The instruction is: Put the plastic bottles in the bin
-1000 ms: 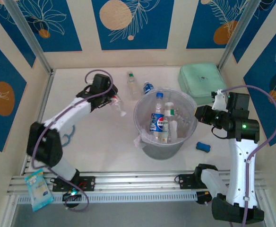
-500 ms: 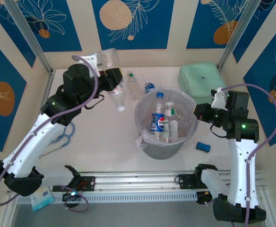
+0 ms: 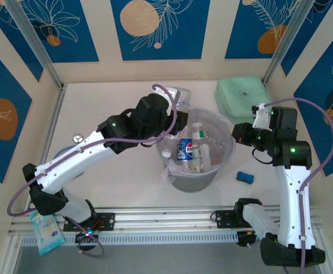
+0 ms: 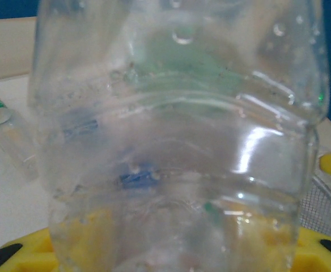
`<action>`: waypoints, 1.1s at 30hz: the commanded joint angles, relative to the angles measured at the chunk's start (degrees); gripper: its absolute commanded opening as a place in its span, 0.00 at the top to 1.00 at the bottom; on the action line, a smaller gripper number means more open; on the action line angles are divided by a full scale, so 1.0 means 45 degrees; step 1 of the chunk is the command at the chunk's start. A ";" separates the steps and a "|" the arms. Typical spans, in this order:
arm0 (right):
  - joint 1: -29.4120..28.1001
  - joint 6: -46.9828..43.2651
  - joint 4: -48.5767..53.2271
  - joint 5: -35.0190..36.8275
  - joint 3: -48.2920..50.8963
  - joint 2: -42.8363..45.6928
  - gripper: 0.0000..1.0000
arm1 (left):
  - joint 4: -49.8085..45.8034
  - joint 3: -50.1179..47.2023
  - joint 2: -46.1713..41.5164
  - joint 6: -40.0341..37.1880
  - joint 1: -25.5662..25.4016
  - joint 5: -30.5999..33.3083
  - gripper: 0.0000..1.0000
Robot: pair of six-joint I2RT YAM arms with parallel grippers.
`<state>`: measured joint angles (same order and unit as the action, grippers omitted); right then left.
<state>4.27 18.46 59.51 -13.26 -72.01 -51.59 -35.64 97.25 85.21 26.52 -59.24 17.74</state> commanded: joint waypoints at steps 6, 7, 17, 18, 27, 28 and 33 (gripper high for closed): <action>-0.0075 -0.0009 -0.0274 -0.0120 -0.0168 -0.0066 0.91 | -0.0742 -0.0423 -0.0004 -0.0218 -0.0402 0.0347 0.48; -0.0088 -0.0032 -0.0274 -0.0139 -0.0187 -0.0080 0.91 | -0.0635 -0.0371 -0.0068 -0.0295 -0.0399 0.0304 0.45; -0.0267 -0.0124 -0.0042 -0.0611 -0.2250 -0.0778 0.69 | 0.0180 0.0174 -0.0668 -0.1090 -0.0390 0.0260 0.15; -0.0401 -0.0085 -0.0058 -0.0693 -0.2497 -0.0827 0.65 | 0.0221 0.0222 -0.0683 -0.1190 -0.0390 0.0401 0.15; -0.3288 0.0551 -0.0855 -0.0117 -0.3548 -0.1181 0.59 | 0.1195 0.0396 -0.0702 -0.2014 -0.0350 0.1830 0.35; -0.3572 0.0645 -0.1039 -0.0198 -0.3557 -0.1234 0.59 | 0.1237 0.0393 -0.0694 -0.2049 -0.0348 0.1935 0.38; -0.5006 0.0884 -0.1874 -0.0345 -0.3664 -0.1642 0.60 | 0.1084 -0.0012 -0.0615 -0.1496 -0.0350 0.1928 0.60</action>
<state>-15.94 21.12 53.82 -14.17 -86.91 -58.13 -31.99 97.30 83.05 18.96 -60.55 24.77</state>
